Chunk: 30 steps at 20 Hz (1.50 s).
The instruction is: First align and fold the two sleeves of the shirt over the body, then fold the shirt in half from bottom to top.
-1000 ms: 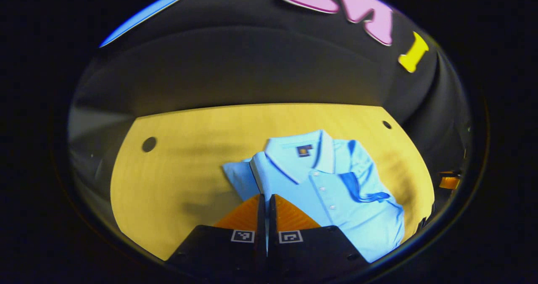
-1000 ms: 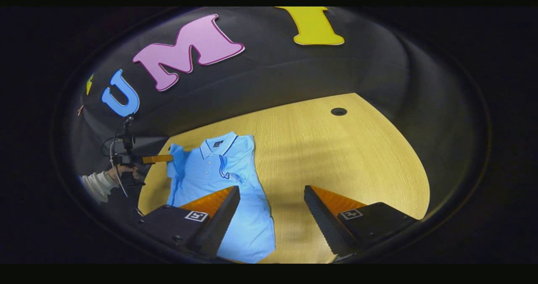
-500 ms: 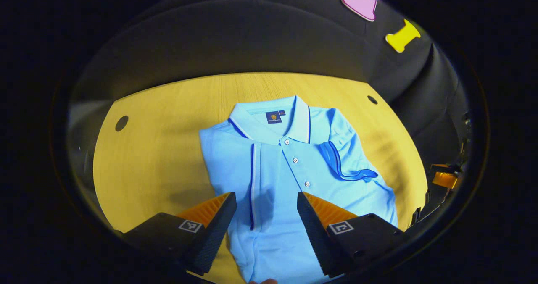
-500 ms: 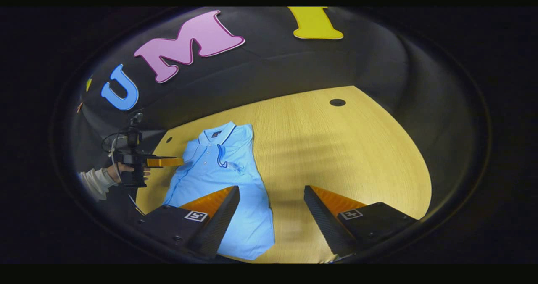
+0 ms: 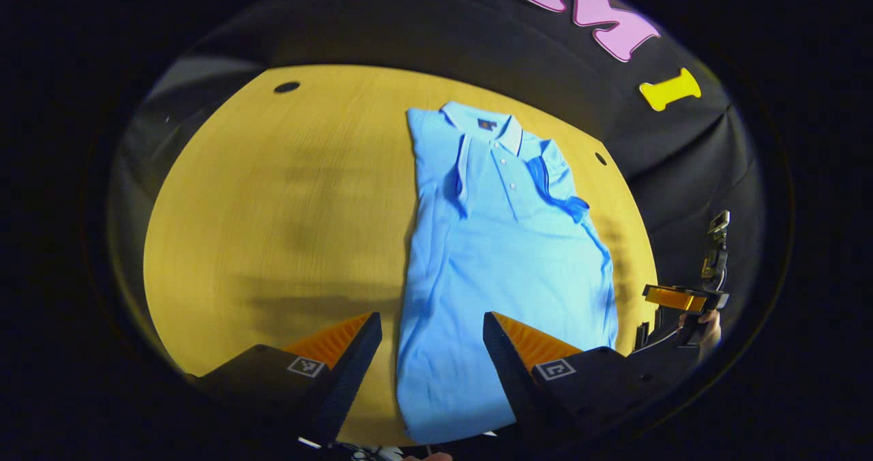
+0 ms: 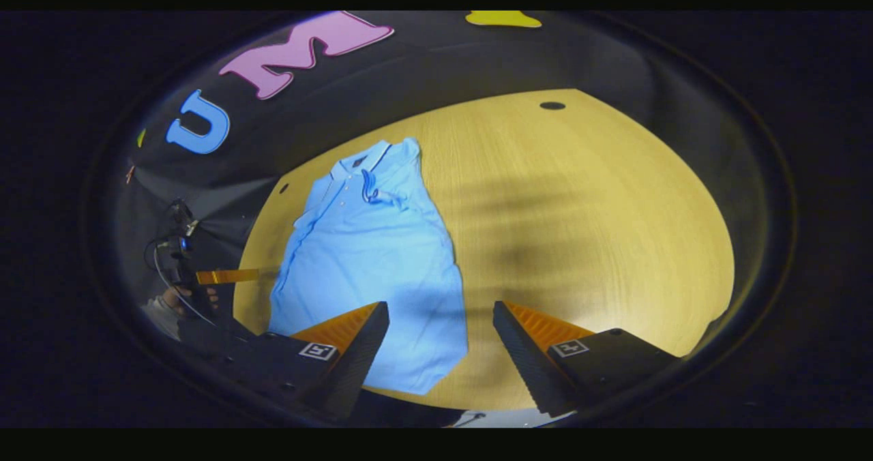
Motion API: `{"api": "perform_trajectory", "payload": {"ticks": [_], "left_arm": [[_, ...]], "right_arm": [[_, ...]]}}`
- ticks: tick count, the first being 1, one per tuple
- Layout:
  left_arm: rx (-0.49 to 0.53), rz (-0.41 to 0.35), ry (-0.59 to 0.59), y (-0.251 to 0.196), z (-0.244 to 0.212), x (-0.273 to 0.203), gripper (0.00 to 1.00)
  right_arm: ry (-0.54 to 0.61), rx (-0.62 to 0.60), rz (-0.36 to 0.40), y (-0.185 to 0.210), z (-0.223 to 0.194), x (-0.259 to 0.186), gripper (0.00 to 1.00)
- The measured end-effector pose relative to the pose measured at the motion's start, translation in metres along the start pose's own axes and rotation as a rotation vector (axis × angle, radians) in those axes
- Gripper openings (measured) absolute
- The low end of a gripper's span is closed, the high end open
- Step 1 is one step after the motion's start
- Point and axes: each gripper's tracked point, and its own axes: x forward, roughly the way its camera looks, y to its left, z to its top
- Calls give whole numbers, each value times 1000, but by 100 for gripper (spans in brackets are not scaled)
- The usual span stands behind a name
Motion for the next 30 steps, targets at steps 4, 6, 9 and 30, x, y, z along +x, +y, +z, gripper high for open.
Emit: {"api": "perform_trajectory", "payload": {"ticks": [4, 6, 9, 30], "left_arm": [[-55, 18, 61, 17, -52, -9, 96], [-70, 8, 79, 15, -67, -11, 96], [-67, -16, 105, 7, -85, -11, 96], [-10, -18, 155, -11, -116, 9, 26]], "right_arm": [[88, 13, 1, -1, -43, 5, 97], [125, 30, -2, -2, -58, 3, 97], [168, 48, -3, -3, -81, 2, 97], [219, 362, 113, 20, -113, 31, 5]]}}
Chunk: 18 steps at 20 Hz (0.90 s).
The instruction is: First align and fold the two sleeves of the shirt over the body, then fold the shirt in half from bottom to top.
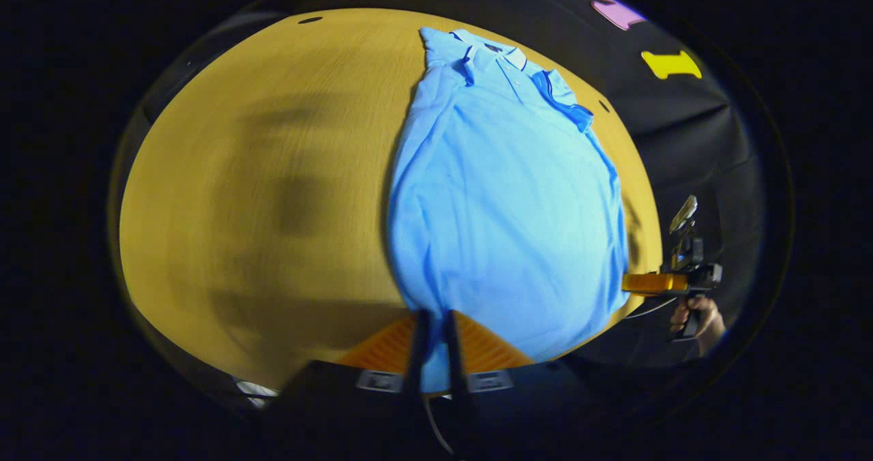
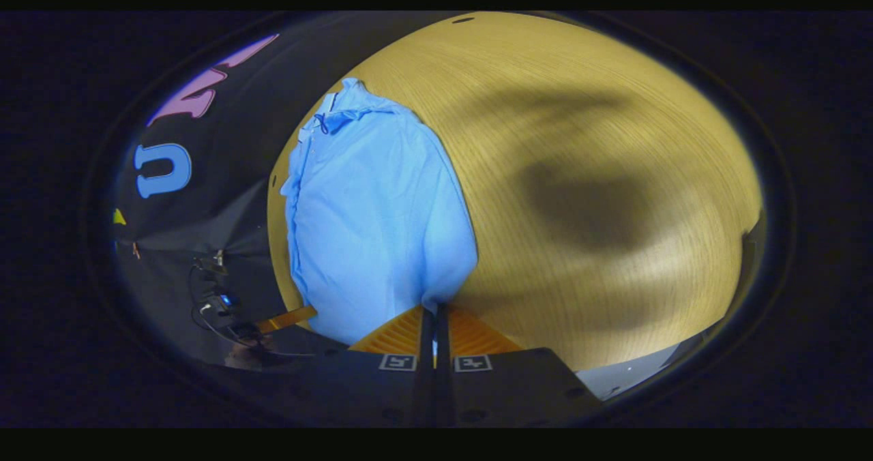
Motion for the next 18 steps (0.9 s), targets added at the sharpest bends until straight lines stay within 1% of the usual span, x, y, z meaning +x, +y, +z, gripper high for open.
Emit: {"api": "perform_trajectory", "payload": {"ticks": [1, 3, 4, 6, 8, 9, 10, 14, 18], "left_arm": [[2, 4, 13, -1, -1, 0, 6], [11, 10, 10, 2, -1, -1, 6], [10, 12, 12, 4, -1, -4, 6], [7, -2, -4, 2, 3, -10, 6], [13, -7, -34, 3, 11, -17, 6], [18, 3, -51, 5, 17, -20, 6], [19, 9, -69, 7, 23, -23, 6], [-2, -16, -153, 0, 55, -41, 6], [9, -17, -217, -8, 89, -55, 6]], "right_arm": [[-1, -5, 0, 1, 2, -3, 8], [2, -31, -3, 3, 0, 0, 0], [-3, -40, 17, 7, 1, -3, 0], [-37, -10, 98, 26, 10, -9, 0], [-80, 3, 147, 38, 22, -15, 10], [-98, -4, 161, 42, 27, -17, 5], [-111, -9, 176, 47, 31, -20, 5], [-166, -38, 230, 67, 51, -30, 5], [-207, -64, 307, 101, 73, -40, 5]]}}
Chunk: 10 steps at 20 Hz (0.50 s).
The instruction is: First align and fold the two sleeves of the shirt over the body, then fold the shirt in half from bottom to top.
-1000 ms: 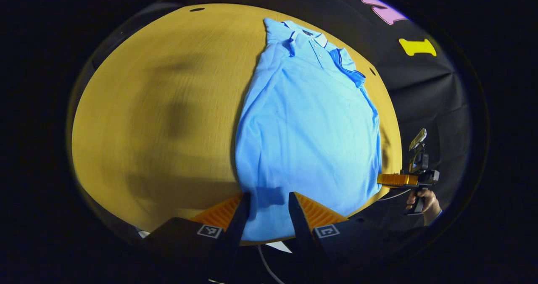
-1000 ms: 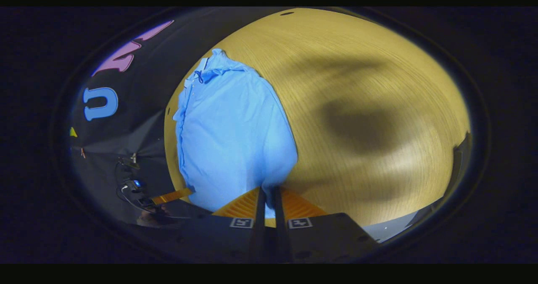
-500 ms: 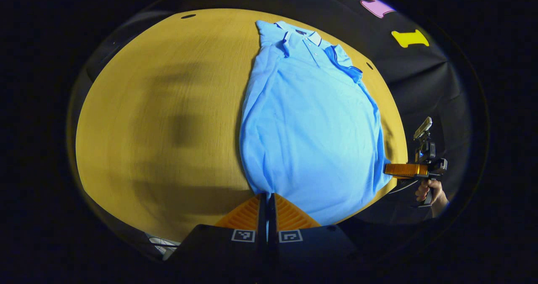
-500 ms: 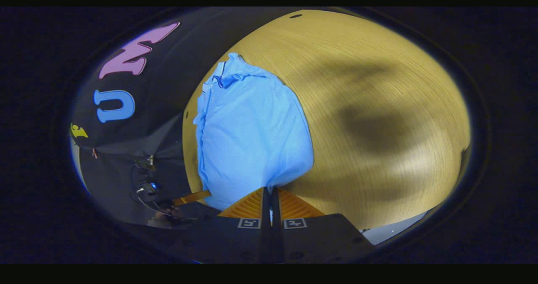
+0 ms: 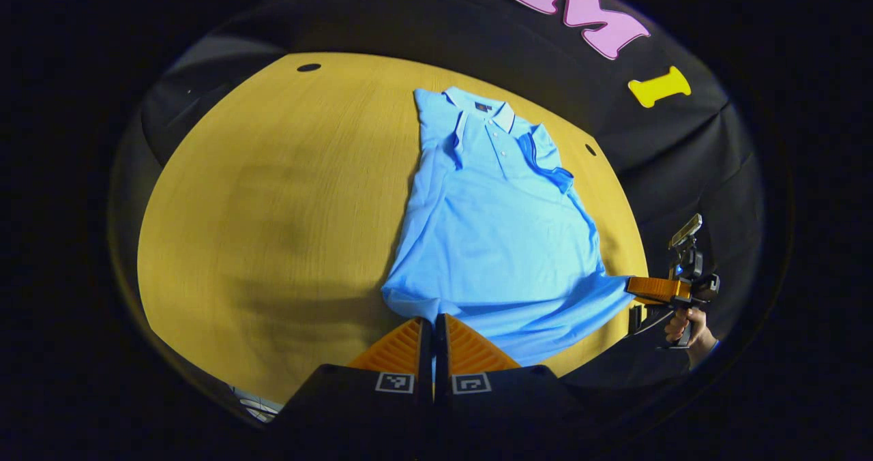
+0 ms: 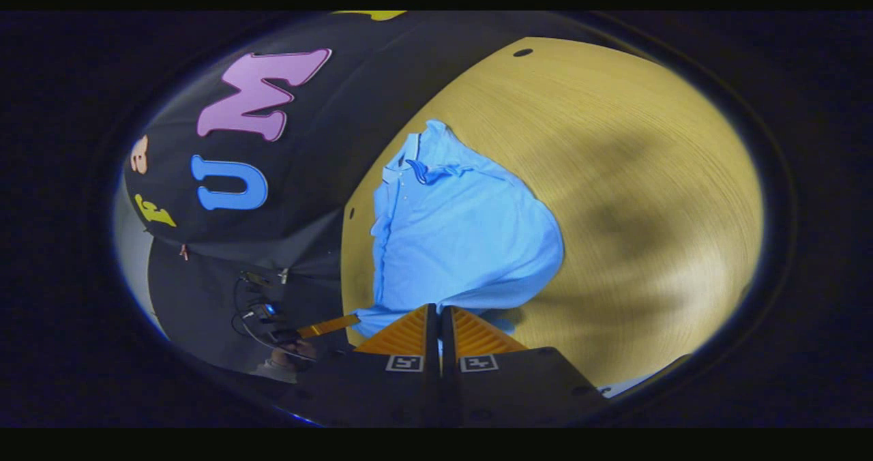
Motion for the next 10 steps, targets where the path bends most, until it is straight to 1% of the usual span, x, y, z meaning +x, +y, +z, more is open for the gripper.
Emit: {"api": "perform_trajectory", "payload": {"ticks": [1, 2, 3, 4, 5, 8, 9, 10], "left_arm": [[2, -7, -14, -5, 10, -2, 6], [8, -13, -25, -9, 21, -4, 6], [18, -12, -40, -12, 33, -5, 2], [28, -10, -56, -14, 46, -3, 6], [38, -5, -76, -17, 61, -2, 6], [63, 9, -144, -25, 114, 0, 6], [63, 12, -170, -28, 135, 1, 6], [57, 13, -190, -31, 155, 0, 6]], "right_arm": [[-10, -15, 15, 8, 7, 2, 10], [-22, -32, 26, 16, 18, 2, 0], [-37, -49, 40, 24, 30, 3, 2], [-58, -57, 53, 32, 43, 5, 5], [-79, -68, 63, 39, 58, 6, 0], [-133, -158, 77, 62, 105, 12, 0], [-148, -188, 87, 71, 123, 16, 5], [-168, -219, 97, 83, 144, 21, 5]]}}
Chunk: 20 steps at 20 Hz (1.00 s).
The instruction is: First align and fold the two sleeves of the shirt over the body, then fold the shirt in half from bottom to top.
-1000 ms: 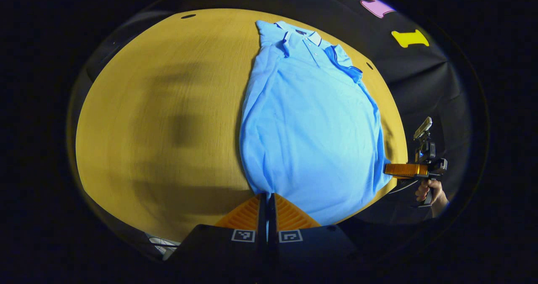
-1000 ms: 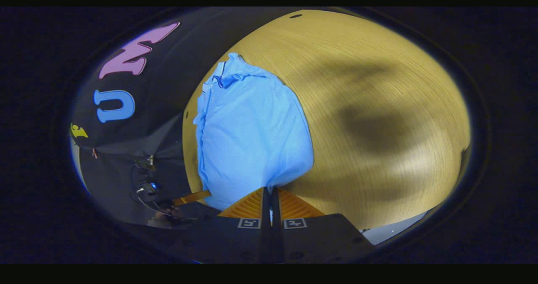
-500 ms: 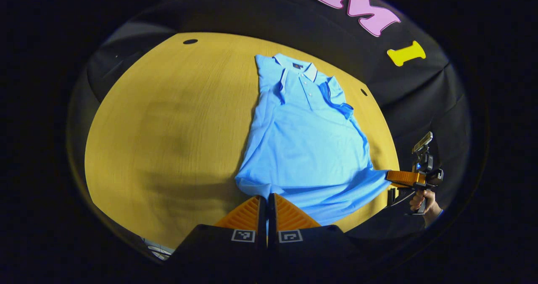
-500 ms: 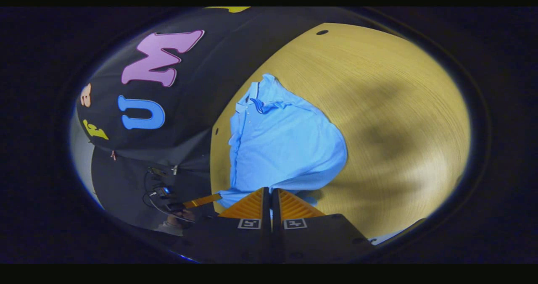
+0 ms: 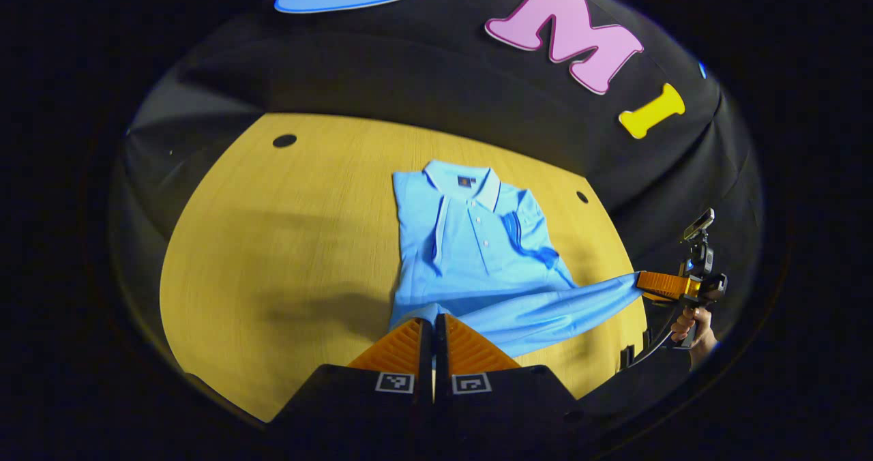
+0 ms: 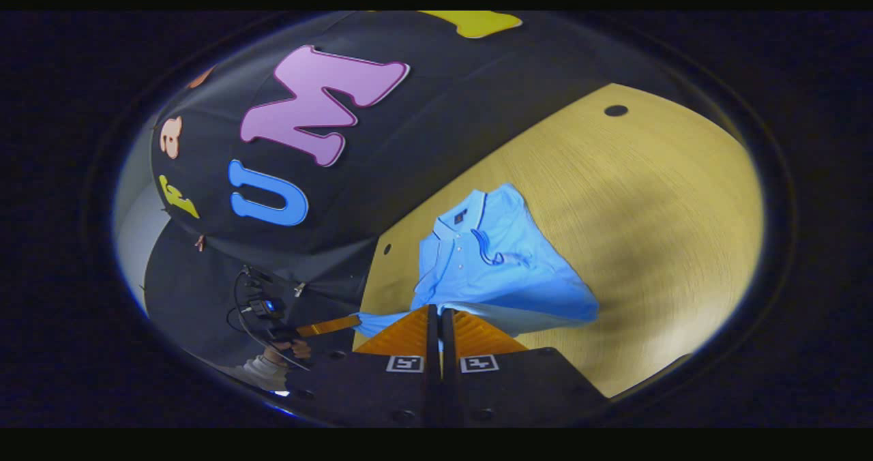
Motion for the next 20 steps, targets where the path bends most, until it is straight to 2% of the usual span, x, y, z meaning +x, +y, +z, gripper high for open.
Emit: {"api": "perform_trajectory", "payload": {"ticks": [1, 2, 3, 4, 5, 6, 8, 10, 11, 12, 13, 15, 16, 17, 19, 20], "left_arm": [[1, 9, -21, -1, 21, 5, 6], [17, 21, -47, 1, 44, 12, 6], [40, 41, -74, 3, 67, 21, 6], [51, 50, -94, 5, 88, 32, 6], [30, 59, -96, 7, 104, 45, 6], [-8, 74, -83, 11, 116, 58, 6], [-32, 112, -77, 23, 135, 94, 6], [33, 185, -75, 41, 146, 133, 6], [43, 205, -68, 43, 149, 149, 6], [37, 224, -62, 44, 148, 165, 6], [43, 261, -47, 49, 144, 180, 6], [69, 331, 2, 61, 131, 200, 6], [56, 314, 28, 53, 122, 211, 14], [36, 273, 42, 40, 118, 216, 30], [49, 252, 16, 28, 122, 216, 63], [58, 237, -1, 21, 128, 206, 79]], "right_arm": [[-18, -22, 12, 6, 22, 13, 0], [-37, -38, 24, 11, 43, 28, 0], [-50, -58, 31, 14, 65, 43, 10], [-63, -93, 22, 14, 84, 60, 5], [-71, -130, 9, 11, 103, 79, 5], [-70, -157, -15, 5, 118, 96, 0], [-60, -187, -59, -12, 138, 134, 0], [-40, -164, -94, -33, 140, 174, 0], [-25, -155, -120, -46, 136, 189, 5], [-7, -162, -151, -60, 129, 203, 5], [10, -174, -180, -75, 122, 213, 11], [52, -153, -213, -92, 109, 227, 0], [65, -149, -226, -97, 104, 231, 5], [61, -167, -238, -100, 105, 233, 0], [43, -187, -246, -100, 110, 226, 0], [35, -187, -245, -95, 114, 221, 8]]}}
